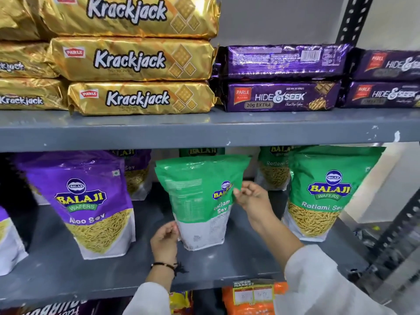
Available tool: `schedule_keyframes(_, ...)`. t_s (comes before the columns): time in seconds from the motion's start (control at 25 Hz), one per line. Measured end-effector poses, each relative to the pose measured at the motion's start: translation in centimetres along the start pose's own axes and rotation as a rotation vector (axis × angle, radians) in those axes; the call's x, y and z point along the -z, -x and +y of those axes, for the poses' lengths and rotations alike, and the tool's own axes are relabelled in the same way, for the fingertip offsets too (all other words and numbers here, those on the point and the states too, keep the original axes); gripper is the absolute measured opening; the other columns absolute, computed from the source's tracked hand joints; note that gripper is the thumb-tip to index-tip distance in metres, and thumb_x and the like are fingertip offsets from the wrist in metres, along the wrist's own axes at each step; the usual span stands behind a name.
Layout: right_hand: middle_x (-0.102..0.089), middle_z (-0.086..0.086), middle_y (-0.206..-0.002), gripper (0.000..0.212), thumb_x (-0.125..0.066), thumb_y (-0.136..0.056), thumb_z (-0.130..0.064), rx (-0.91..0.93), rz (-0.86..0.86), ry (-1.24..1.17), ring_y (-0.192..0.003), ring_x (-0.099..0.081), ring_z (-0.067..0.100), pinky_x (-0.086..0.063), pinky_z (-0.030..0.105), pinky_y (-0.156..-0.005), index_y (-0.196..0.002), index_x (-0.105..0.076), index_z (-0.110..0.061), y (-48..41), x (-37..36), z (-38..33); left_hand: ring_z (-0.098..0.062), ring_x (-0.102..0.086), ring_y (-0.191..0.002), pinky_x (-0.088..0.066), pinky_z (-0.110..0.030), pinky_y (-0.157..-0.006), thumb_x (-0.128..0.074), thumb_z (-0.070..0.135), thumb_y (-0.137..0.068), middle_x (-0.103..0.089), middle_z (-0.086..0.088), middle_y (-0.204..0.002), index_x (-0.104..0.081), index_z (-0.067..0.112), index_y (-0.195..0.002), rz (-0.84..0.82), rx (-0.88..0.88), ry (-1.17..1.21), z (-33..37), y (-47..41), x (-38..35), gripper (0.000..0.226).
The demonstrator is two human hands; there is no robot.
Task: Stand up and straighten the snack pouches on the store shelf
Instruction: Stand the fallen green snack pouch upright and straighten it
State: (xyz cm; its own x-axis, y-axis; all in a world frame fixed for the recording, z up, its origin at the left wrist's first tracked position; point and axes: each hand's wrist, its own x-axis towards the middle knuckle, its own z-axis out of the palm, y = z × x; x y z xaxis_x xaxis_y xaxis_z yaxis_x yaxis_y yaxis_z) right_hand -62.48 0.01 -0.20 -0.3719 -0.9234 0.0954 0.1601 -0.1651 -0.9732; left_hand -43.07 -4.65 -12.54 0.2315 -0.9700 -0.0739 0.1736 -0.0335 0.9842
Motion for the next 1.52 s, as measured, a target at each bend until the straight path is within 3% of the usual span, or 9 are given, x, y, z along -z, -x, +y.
schedule_keyframes(0.28, -0.051, -0.001, -0.076, 0.024, -0.063, -0.078, 0.005, -0.03, 0.133, 0.06, -0.068, -0.05, 0.011, -0.045, 0.022, -0.062, -0.087, -0.054, -0.015, 1.2, 0.2, 1.1, -0.007, -0.058, -0.069, -0.047, -0.002, -0.056, -0.043, -0.02, -0.08, -0.065, -0.001, -0.079, -0.06, 0.001, -0.096, -0.018, -0.044, 0.023, 0.6, 0.5, 0.2, 0.031)
schedule_keyframes(0.52, -0.062, 0.005, -0.1, 0.021, -0.061, -0.08, -0.005, -0.233, -0.206, -0.004, -0.089, -0.06, 0.014, -0.048, 0.025, -0.078, -0.097, -0.063, -0.017, 4.1, -0.5, 2.3, -0.021, -0.048, -0.063, -0.042, -0.024, -0.055, -0.032, -0.027, -0.066, -0.056, -0.007, -0.064, -0.054, 0.015, -0.065, -0.024, -0.069, -0.015, 1.3, 2.5, -0.1, 0.047)
schedule_keyframes(0.76, -0.038, 0.001, -0.13, 0.096, -0.077, -0.047, -0.055, -0.099, -0.392, 0.285, -0.125, -0.041, 0.011, -0.038, 0.035, -0.107, -0.132, -0.042, -0.028, 4.2, 0.1, 3.6, -0.009, -0.061, -0.066, -0.048, -0.018, -0.065, -0.036, -0.017, -0.054, -0.07, 0.007, -0.066, -0.067, 0.027, -0.069, -0.163, -0.166, -0.14, -0.1, 9.3, -3.2, 0.056)
schedule_keyframes(0.92, -0.057, 0.006, -0.123, 0.086, -0.087, -0.051, -0.015, -0.026, -0.269, 0.137, -0.109, -0.06, 0.015, -0.054, 0.026, -0.087, -0.123, -0.039, -0.017, 2.8, 0.3, 3.9, 0.004, -0.064, -0.076, -0.046, -0.004, -0.071, -0.039, -0.009, -0.05, -0.072, 0.027, -0.078, -0.071, 0.043, -0.073, -0.326, -0.19, -0.199, 0.4, 11.7, -4.0, 0.065)
schedule_keyframes(1.04, -0.065, 0.012, -0.119, 0.072, -0.086, -0.049, -0.016, -0.089, -0.357, 0.051, -0.109, -0.063, 0.026, -0.053, 0.041, -0.092, -0.113, -0.055, -0.014, 1.2, 0.9, 3.9, -0.007, -0.059, -0.068, -0.045, -0.008, -0.063, -0.049, -0.019, -0.065, -0.069, 0.005, -0.063, -0.067, 0.025, -0.06, 0.038, -0.19, -0.023, 2.5, 8.4, -2.2, 0.048)
schedule_keyframes(1.12, -0.067, 0.013, -0.115, 0.051, -0.083, -0.056, -0.014, -0.12, -0.39, 0.01, -0.105, -0.064, 0.027, -0.053, 0.042, -0.092, -0.103, -0.063, -0.017, 0.0, 1.2, 3.9, -0.015, -0.053, -0.082, -0.043, -0.016, -0.071, -0.043, -0.022, -0.072, -0.063, -0.001, -0.087, -0.06, 0.016, -0.08, 0.173, -0.113, 0.146, 4.0, 4.8, -0.9, 0.042)
schedule_keyframes(1.24, -0.068, 0.006, -0.106, 0.037, -0.066, -0.074, 0.005, -0.144, -0.373, -0.024, -0.101, -0.063, 0.026, -0.053, 0.041, -0.091, -0.104, -0.06, -0.016, -1.2, 1.2, 3.5, -0.015, -0.053, -0.094, -0.041, -0.024, -0.077, -0.04, -0.015, -0.081, -0.062, 0.002, -0.1, -0.052, 0.015, -0.107, -0.013, 0.066, 0.226, 5.2, 1.4, -0.1, 0.041)
schedule_keyframes(1.36, -0.066, 0.006, -0.107, 0.041, -0.061, -0.077, 0.009, -0.146, -0.326, -0.059, -0.106, -0.059, 0.03, -0.047, 0.048, -0.097, -0.113, -0.053, -0.009, -1.3, 1.3, 3.9, -0.007, -0.068, -0.069, -0.051, -0.023, -0.065, -0.039, -0.004, -0.088, -0.075, 0.012, -0.068, -0.062, 0.014, -0.09, -0.105, 0.143, 0.27, 5.0, 1.5, 0.0, 0.03)
schedule_keyframes(1.52, -0.066, 0.006, -0.107, 0.039, -0.065, -0.075, 0.005, -0.118, -0.273, -0.064, -0.105, -0.06, 0.025, -0.047, 0.043, -0.096, -0.107, -0.056, -0.016, 0.0, 1.1, 4.2, -0.014, -0.066, -0.073, -0.054, -0.022, -0.065, -0.044, -0.002, -0.087, -0.074, 0.006, -0.074, -0.067, 0.018, -0.083, -0.049, 0.163, 0.149, 4.2, 2.3, -0.2, 0.03)
